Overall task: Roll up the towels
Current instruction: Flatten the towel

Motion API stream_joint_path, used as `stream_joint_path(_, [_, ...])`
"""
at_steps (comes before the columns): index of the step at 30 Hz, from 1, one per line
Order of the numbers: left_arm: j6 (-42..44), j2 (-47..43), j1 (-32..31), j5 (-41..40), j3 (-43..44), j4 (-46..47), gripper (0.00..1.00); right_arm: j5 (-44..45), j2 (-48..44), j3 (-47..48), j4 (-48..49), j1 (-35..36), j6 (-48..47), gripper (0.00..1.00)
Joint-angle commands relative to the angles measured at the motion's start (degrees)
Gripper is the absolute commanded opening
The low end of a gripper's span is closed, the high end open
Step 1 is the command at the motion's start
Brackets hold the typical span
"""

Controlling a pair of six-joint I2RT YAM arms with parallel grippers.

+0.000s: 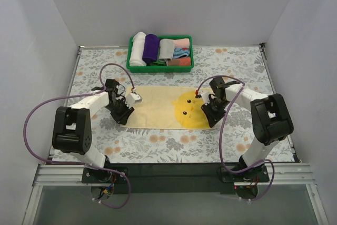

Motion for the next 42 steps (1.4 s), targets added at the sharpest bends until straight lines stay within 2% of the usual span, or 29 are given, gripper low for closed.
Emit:
stream_joint_path(1, [1.1,0.5,0.2,-1.9,-2.1,2.6,0.27,5.8,0.9,-4.8,3.4,-0.1,0.3,0.27])
stream_joint_path(11, [3.8,-0.5,0.7,-7.1,-7.8,2.5,0.14,13.1,-0.1,-9.2,4.0,-0.5,-2.6,0.25])
stream_joint_path(18, [4.2,-2.7,1.1,-4.8,-8.8,0.8,0.11,9.7,-0.7,-7.9,2.0,-2.3,-5.2,0.25])
stream_joint_path(20, [4.4,-2.2,1.1,-2.6,-7.5,-0.2,0.11,6.7,-1.0,-7.0,0.1,-2.3,-6.1,0.28])
stream_joint_path(24, [5.6,-3.3,1.1,3.3,-3.5,-2.9,0.20,2.4,-4.4,-3.1,-2.5,-2.1,-7.9,0.46])
stream_joint_path(26, [5.0,-3.7,1.0,6.2,0.2,-4.1,0.28,-1.7,-5.5,1.2,-5.2,-2.1,-8.7,0.50])
stream_joint_path(30, [3.6,-4.0,1.1,9.8,7.7,-5.4,0.35,-6.8,-7.9,9.4,-7.7,-2.7,-8.7,0.64])
stream_joint_path(32, [2.1,-4.2,1.1,10.7,10.8,-4.0,0.41,-8.3,-8.3,14.5,-7.7,-3.1,-8.1,0.67])
stream_joint_path(33, [1.2,-4.3,1.1,10.3,13.1,-3.2,0.48,-8.2,-7.8,16.2,-7.6,-3.7,-8.0,0.68])
stream_joint_path(35, [0.0,-3.2,1.2,9.7,14.9,-0.4,0.55,-6.3,-5.9,21.6,-7.5,-4.6,-7.8,0.67])
stream_joint_path(36, [-0.5,-2.4,1.4,8.6,16.6,0.7,0.57,-5.0,-2.7,23.5,-7.5,-5.1,-7.5,0.61])
stream_joint_path(39, [-2.7,1.8,2.5,8.5,20.1,3.3,0.58,-3.5,4.3,31.6,-8.0,-8.3,-5.9,0.52])
stream_joint_path(42, [-6.1,6.1,4.9,9.3,24.1,5.8,0.55,-2.8,10.3,38.0,-8.1,-10.7,-4.3,0.47])
